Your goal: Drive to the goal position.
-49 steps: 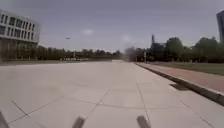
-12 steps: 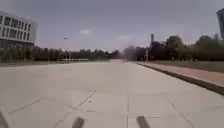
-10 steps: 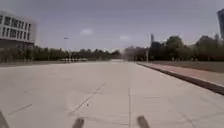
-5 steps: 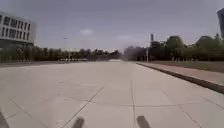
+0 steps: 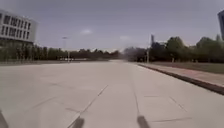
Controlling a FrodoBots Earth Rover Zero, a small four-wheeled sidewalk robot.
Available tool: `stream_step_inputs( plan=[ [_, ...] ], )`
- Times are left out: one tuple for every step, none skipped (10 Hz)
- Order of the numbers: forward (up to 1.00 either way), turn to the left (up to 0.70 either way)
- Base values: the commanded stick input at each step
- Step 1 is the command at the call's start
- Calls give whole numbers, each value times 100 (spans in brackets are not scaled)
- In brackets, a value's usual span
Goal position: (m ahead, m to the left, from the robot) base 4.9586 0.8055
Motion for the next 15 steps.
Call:
stream_step_inputs(
  plan=[
    [70, 0],
    [70, 0],
    [70, 0],
    [70, 0],
    [70, 0],
    [70, 0],
    [70, 0],
    [70, 0],
    [70, 0],
    [70, 0],
    [70, 0],
    [70, 0],
    [70, 0],
    [70, 0],
    [70, 0]
  ],
)
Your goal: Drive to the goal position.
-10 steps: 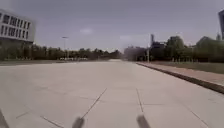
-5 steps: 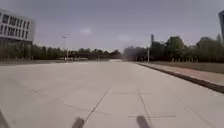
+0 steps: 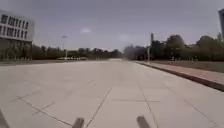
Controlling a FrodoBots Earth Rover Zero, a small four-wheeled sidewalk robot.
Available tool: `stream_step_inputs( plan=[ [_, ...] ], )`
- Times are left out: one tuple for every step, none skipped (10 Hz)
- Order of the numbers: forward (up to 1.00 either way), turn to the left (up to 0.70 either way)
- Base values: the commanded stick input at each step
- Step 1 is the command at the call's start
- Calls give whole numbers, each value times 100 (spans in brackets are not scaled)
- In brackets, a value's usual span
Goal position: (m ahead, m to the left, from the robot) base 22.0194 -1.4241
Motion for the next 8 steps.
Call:
stream_step_inputs(
  plan=[
    [70, 0],
    [70, 0],
    [70, 0],
    [70, 0],
    [70, 0],
    [70, 0],
    [70, 0],
    [70, 0]
  ],
)
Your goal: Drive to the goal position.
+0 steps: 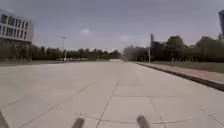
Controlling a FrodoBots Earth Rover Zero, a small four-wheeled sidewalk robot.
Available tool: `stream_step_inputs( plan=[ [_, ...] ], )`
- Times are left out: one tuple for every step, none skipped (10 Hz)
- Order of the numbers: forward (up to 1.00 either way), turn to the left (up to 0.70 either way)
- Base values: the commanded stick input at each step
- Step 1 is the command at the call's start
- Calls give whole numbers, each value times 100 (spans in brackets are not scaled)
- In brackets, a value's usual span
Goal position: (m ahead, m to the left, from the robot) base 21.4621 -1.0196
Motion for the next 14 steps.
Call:
stream_step_inputs(
  plan=[
    [70, 0],
    [70, 0],
    [70, 0],
    [70, 0],
    [70, 0],
    [70, 0],
    [70, 0],
    [70, 0],
    [70, 0],
    [70, 0],
    [70, 0],
    [70, 0],
    [70, 0],
    [70, 0]
  ],
)
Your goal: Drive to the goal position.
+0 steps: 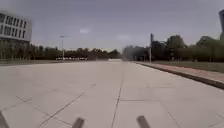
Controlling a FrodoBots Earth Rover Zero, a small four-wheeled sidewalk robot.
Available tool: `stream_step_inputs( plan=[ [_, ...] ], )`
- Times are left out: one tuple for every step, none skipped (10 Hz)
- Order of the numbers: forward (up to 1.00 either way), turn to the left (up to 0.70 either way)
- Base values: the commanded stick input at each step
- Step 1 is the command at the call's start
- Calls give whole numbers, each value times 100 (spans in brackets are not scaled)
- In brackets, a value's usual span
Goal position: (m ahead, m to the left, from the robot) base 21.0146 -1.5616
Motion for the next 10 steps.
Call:
stream_step_inputs(
  plan=[
    [70, 0],
    [70, 0],
    [70, 0],
    [70, 0],
    [70, 0],
    [70, 0],
    [70, 0],
    [70, 0],
    [70, 0],
    [70, 0]
  ],
)
